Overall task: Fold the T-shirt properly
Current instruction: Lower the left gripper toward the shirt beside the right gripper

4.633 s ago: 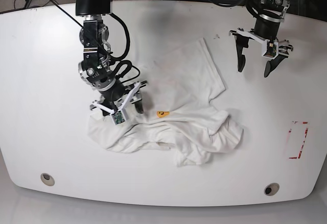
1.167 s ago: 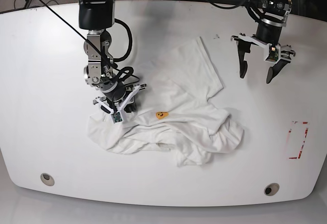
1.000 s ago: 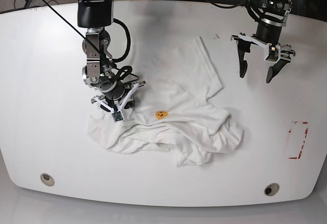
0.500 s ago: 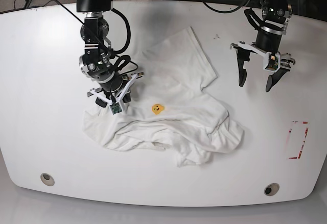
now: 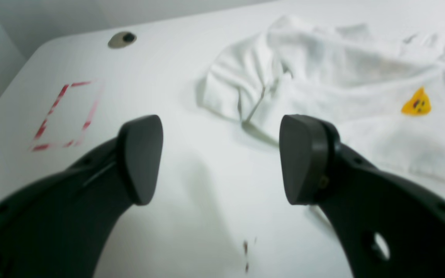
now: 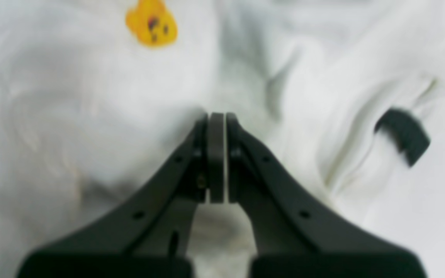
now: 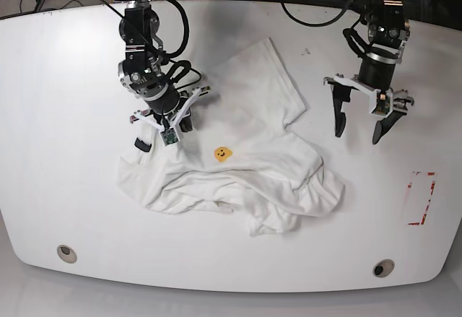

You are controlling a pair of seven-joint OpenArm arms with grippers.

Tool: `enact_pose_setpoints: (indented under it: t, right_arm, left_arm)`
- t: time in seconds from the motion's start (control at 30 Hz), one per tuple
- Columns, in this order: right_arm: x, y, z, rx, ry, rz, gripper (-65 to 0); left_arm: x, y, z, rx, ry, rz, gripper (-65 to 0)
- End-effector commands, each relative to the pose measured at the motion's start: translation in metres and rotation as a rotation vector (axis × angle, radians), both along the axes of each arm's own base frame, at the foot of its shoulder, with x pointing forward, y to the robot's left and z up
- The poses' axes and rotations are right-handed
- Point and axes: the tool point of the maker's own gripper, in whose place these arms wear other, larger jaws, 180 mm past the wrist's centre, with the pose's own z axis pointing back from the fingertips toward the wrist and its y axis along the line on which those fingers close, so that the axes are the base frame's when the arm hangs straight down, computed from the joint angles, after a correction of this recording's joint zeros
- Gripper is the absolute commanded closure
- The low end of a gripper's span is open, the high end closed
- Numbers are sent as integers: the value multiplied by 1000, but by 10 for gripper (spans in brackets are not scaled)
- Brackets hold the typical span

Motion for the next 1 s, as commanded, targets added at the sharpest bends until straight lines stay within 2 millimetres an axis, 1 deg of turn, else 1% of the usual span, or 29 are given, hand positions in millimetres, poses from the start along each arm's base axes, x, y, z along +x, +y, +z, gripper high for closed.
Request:
enact_pose_setpoints:
  t: [0.0, 0.03, 0.23, 0.37, 0.43, 0.7, 0.77, 0.97]
  right_arm:
    - [9, -1, 32, 3, -86, 4, -13]
    - [4, -2, 38, -8, -90, 7, -19]
    - [-2, -3, 48, -16, -111, 8, -33]
    - [-7, -3, 54, -19, -129, 8, -39]
    - [-13, -5, 60, -20, -136, 0, -40]
    - [-15, -11, 65, -38, -140, -12, -32]
    - [-14, -17, 69, -44, -139, -28, -29]
    - [-12, -25, 73, -64, -140, -41, -37]
  left_arm:
    - [27, -10, 5, -10, -29, -29, -431]
    - [43, -17, 1, -14, -19, -46, -428]
    - [56, -30, -6, -29, 0, -67, -428]
    - [56, -39, -4, -44, -7, -82, -429]
    - [57, -46, -5, -49, -4, -93, -433]
    - [59, -70, 2, -71, -16, -137, -429]
    - [58, -76, 0, -71, -11, -157, -425]
    - [57, -79, -2, -67, -1, -163, -419]
